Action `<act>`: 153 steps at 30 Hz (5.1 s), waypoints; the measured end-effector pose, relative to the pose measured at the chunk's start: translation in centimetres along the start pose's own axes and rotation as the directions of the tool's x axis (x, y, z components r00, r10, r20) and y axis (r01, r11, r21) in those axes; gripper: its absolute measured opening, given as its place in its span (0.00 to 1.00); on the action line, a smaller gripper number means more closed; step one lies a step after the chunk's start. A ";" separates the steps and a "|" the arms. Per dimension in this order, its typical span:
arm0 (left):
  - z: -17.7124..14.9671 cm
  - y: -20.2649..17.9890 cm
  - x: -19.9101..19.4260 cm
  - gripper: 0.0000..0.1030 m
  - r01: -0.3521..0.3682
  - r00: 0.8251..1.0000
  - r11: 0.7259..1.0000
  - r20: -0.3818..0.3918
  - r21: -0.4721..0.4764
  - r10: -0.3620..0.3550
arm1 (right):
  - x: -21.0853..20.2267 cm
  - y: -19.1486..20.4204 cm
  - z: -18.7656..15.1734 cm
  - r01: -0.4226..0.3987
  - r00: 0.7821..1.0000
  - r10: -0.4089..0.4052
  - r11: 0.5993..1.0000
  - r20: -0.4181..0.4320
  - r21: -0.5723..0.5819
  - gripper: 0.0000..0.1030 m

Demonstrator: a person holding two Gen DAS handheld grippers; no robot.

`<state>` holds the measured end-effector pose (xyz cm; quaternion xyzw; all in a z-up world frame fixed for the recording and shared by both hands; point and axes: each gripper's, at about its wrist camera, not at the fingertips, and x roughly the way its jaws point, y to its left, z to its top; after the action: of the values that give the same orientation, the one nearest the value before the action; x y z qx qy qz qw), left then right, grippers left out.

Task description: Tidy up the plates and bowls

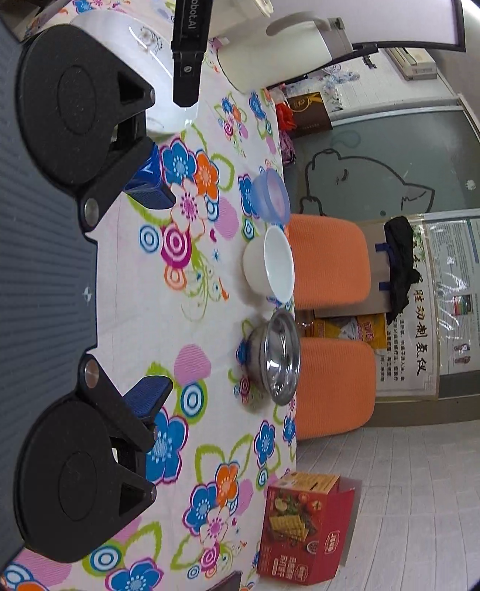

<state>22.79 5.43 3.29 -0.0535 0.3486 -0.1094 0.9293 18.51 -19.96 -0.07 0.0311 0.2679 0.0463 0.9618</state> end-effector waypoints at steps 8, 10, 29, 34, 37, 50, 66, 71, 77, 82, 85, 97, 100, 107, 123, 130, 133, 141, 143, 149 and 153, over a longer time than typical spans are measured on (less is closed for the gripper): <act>1.8 -5.8 3.5 0.69 0.024 0.999 0.995 -0.049 0.092 -0.020 | 1.5 -5.1 0.5 0.034 0.999 -0.034 0.999 -0.021 0.023 0.82; 2.2 -7.1 4.7 0.69 0.025 0.997 0.994 -0.074 0.111 -0.017 | 2.0 -6.2 0.6 0.033 0.999 -0.032 0.999 -0.023 0.034 0.82; 11.2 -11.8 15.4 0.69 0.130 0.966 0.972 -0.196 -0.197 -0.169 | 9.7 -13.0 9.1 0.056 0.997 -0.056 0.998 0.046 -0.004 0.82; 11.4 -10.6 15.7 0.69 0.065 0.974 0.978 -0.200 -0.198 -0.105 | 17.4 -12.7 11.9 0.012 0.996 -0.016 0.999 -0.086 -0.041 0.82; 11.3 -9.3 15.1 0.69 0.040 0.978 0.981 -0.195 -0.189 -0.077 | 22.4 -12.3 13.1 0.021 0.968 -0.049 0.993 -0.245 -0.116 0.82; 10.8 -6.0 14.1 0.69 0.070 0.980 0.973 -0.167 -0.220 -0.108 | 24.6 -12.3 12.9 -0.023 0.822 -0.098 0.979 -0.561 -0.204 0.82; 11.6 -12.1 20.5 0.69 0.106 0.956 0.949 -0.231 -0.297 -0.179 | 21.5 -13.4 10.7 -0.015 0.920 -0.035 0.992 -0.390 -0.123 0.82; 11.3 -13.2 23.5 0.61 0.047 0.953 0.956 -0.272 -0.291 -0.129 | 21.9 -13.7 9.9 -0.039 0.944 -0.011 0.989 -0.330 -0.145 0.80; 11.0 -14.0 25.1 0.36 0.039 0.952 0.972 -0.286 -0.233 -0.107 | 21.2 -13.1 9.3 -0.108 0.949 0.056 0.983 -0.309 -0.152 0.79; 10.9 -14.5 24.9 0.18 0.031 0.950 0.985 -0.301 -0.168 -0.081 | 19.7 -10.4 8.8 -0.128 0.947 0.059 0.970 -0.317 -0.204 0.78; 10.7 -14.3 23.9 0.17 0.034 0.953 0.989 -0.295 -0.143 -0.075 | 18.2 -9.1 8.8 -0.152 0.948 0.080 0.964 -0.309 -0.219 0.82; 8.4 -11.7 17.7 0.18 0.108 0.946 0.982 -0.288 -0.153 -0.149 | 13.2 -6.5 6.8 -0.186 0.945 0.143 0.975 -0.293 -0.124 0.82; 7.0 -11.0 15.6 0.18 0.116 0.946 0.983 -0.287 -0.140 -0.153 | 11.0 -4.9 5.7 -0.185 0.950 0.140 0.972 -0.279 -0.144 0.83; 2.5 -8.4 9.9 0.18 0.121 0.950 0.988 -0.276 -0.100 -0.144 | 5.9 -1.1 1.8 -0.207 0.958 0.167 0.965 -0.233 -0.162 0.83; -2.1 -9.3 6.4 0.19 0.159 0.954 0.987 -0.259 0.013 -0.150 | 2.2 -1.3 -2.5 -0.162 0.964 0.154 0.986 -0.215 -0.023 0.83; -1.9 -9.0 7.1 0.37 0.180 0.950 0.984 -0.259 -0.002 -0.175 | 2.6 -2.5 -3.0 -0.196 0.946 0.199 0.980 -0.255 0.035 0.81; -1.3 -8.5 6.1 0.78 0.179 0.961 0.984 -0.212 -0.027 -0.180 | 1.3 -4.1 -3.0 -0.159 0.955 0.166 0.986 -0.247 0.048 0.81; 4.8 -4.9 3.9 0.88 0.124 0.990 0.988 -0.055 -0.089 -0.129 | -0.5 -8.0 2.8 -0.068 0.993 0.075 0.995 -0.091 0.071 0.81; 6.1 -3.7 4.5 0.88 0.115 0.991 0.985 -0.048 -0.125 -0.122 | 0.9 -7.8 4.7 -0.078 0.994 0.081 0.996 -0.075 0.042 0.81; 8.0 -0.8 8.2 0.88 0.091 0.988 0.968 -0.101 -0.234 -0.117 | 6.8 -5.9 8.9 -0.137 0.986 0.134 0.990 -0.102 -0.023 0.81; 10.3 -0.6 11.6 0.88 0.073 0.986 0.962 -0.125 -0.265 -0.109 | 10.9 -4.3 11.2 -0.164 0.980 0.153 0.983 -0.128 -0.083 0.81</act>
<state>37.95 2.35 3.74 -0.1827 0.4206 -0.1089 0.8819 33.95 -23.49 3.53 0.0048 0.3198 0.1371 0.9375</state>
